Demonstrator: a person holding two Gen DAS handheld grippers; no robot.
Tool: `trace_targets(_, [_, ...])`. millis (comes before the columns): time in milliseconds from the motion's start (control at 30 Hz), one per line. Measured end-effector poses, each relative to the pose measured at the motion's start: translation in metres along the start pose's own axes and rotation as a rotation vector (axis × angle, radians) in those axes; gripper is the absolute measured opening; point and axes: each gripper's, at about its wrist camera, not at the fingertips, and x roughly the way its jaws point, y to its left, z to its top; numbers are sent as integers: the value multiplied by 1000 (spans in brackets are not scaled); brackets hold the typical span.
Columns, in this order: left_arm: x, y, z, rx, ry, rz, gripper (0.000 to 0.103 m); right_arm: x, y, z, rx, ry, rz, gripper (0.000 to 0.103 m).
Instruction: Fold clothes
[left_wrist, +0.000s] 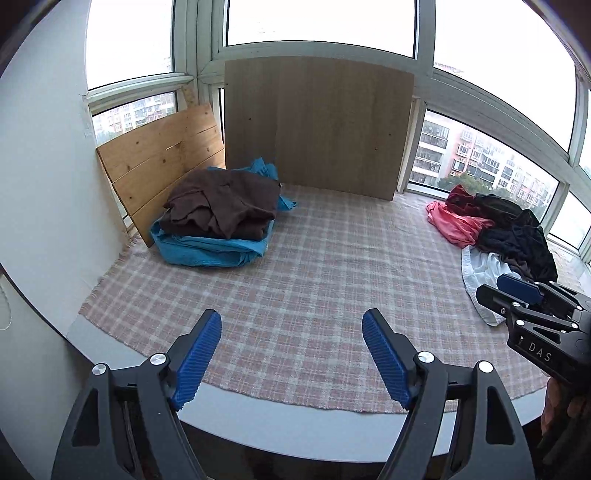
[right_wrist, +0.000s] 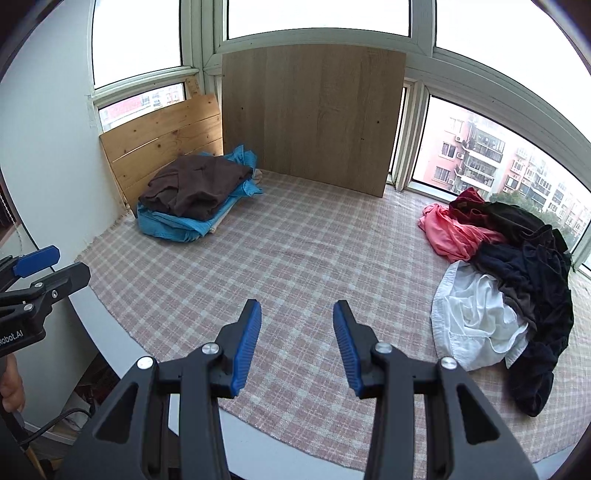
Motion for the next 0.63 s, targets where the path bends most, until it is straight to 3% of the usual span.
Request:
trace_targets(467, [-23,-3,6,3,-58,-28,77,-4,7,0,-30,-9,-14,40])
trace_targets(633, [-31,-1,6,20,-83,3,77,-2,12,-1,-38,3,1,40])
